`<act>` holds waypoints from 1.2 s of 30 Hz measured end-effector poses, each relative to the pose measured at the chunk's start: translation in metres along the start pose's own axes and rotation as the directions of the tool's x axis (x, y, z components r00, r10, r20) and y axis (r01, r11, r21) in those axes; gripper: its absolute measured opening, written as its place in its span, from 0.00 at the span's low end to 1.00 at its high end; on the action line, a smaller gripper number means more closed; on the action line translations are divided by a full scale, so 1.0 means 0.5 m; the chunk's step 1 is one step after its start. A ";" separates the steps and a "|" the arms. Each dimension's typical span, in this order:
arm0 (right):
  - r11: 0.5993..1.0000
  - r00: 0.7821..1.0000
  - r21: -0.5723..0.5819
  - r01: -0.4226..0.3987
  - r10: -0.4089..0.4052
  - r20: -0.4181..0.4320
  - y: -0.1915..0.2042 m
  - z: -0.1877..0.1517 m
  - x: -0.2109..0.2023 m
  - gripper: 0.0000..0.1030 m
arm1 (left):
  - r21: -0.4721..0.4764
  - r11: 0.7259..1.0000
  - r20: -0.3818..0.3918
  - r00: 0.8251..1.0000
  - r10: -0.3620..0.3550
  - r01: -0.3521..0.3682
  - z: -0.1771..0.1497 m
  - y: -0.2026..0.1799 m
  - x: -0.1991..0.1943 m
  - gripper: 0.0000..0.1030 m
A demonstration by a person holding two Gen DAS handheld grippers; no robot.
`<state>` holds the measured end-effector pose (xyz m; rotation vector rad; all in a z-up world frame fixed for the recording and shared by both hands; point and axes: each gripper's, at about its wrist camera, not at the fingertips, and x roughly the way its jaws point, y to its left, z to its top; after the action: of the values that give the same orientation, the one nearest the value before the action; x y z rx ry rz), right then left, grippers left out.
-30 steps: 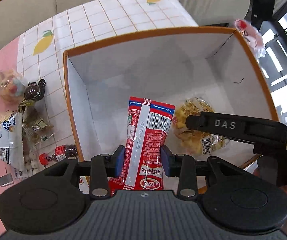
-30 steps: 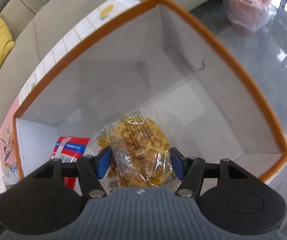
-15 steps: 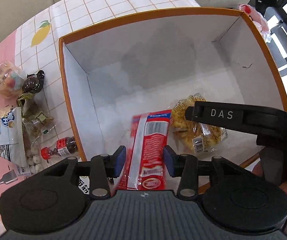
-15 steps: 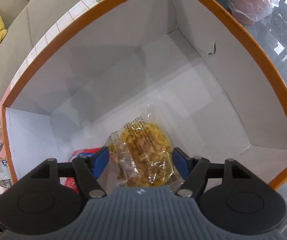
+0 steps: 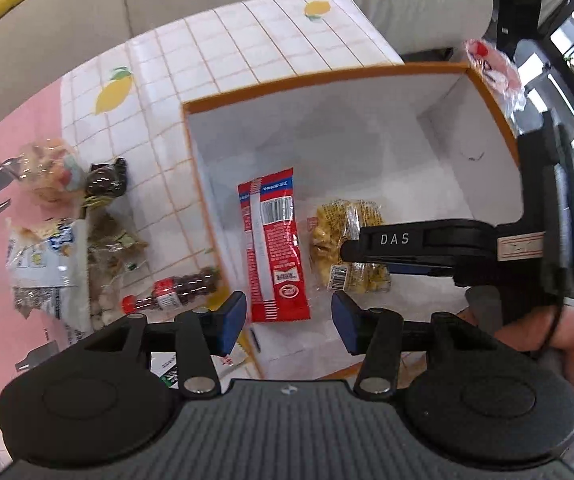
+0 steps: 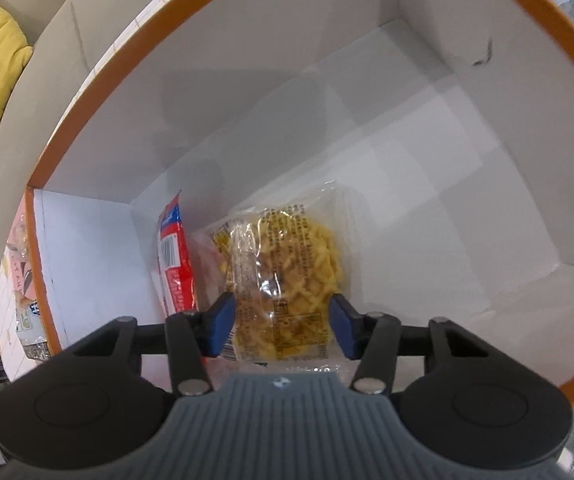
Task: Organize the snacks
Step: 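Open both grippers and withdraw them from the box toward the snacks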
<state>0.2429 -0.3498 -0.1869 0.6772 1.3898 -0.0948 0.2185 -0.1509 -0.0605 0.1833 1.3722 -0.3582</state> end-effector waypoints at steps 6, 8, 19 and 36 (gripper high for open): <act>0.995 0.999 -0.093 0.037 -0.036 0.014 0.033 -0.008 0.009 0.50 | -0.019 1.000 0.071 0.997 0.015 -0.013 -0.019 0.028 -0.048 0.57; 0.990 0.996 -0.114 0.078 -0.071 0.057 0.043 -0.017 -0.006 0.56 | -0.007 1.000 0.102 0.995 0.006 -0.005 -0.031 0.035 -0.065 0.57; 0.958 0.883 -0.271 0.095 0.044 0.467 0.131 -0.176 -0.198 0.72 | 0.169 0.985 0.419 0.907 -0.031 -0.044 -0.215 0.121 -0.149 0.57; 0.924 0.859 -0.349 0.155 0.047 0.509 0.260 -0.379 -0.237 0.72 | 0.201 0.842 0.640 0.718 0.274 -0.501 -0.495 0.489 -0.018 0.57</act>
<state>0.1108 -0.1898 -0.0327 0.2528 0.8725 -0.0428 0.0754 0.1608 -0.1195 0.6173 0.5997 -0.2681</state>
